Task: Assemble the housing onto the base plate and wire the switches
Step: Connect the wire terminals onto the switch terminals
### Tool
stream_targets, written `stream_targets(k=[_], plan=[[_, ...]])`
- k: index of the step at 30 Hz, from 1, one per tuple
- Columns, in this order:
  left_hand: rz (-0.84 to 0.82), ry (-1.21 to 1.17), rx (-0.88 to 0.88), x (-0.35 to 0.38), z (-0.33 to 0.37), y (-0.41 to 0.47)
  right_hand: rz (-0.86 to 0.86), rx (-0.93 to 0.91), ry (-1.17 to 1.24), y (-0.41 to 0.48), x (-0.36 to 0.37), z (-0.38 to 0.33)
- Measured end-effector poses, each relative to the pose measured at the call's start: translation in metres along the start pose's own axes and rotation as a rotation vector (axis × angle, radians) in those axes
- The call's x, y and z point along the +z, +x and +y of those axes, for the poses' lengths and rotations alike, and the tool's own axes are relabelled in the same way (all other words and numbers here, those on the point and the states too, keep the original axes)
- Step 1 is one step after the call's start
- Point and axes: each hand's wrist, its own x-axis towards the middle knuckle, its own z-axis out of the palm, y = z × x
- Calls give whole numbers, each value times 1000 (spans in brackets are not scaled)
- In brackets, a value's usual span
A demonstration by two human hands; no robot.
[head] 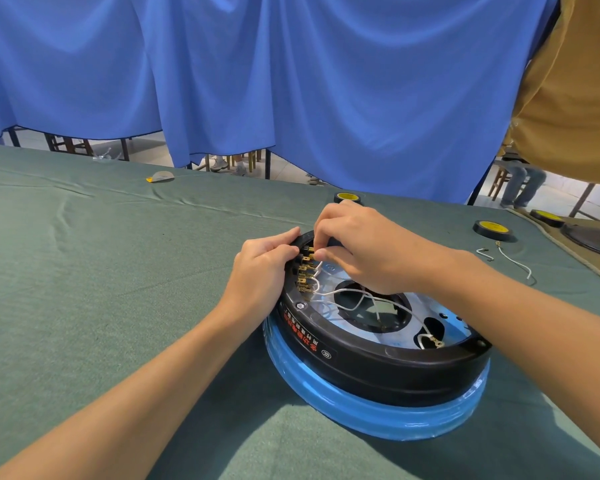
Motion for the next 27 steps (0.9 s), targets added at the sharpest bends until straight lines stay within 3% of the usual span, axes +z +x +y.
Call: stream_targets(k=[11,19,27], plan=[[3,-30,4,1,3,-2,-5,-22,-156,5,3,-4],[-6,-24,12,0,2,-1,-124,-114,-367,13,-9,-4],[-25,-23,17,0,1,-1,-203,-147,-382,15,-12,2]])
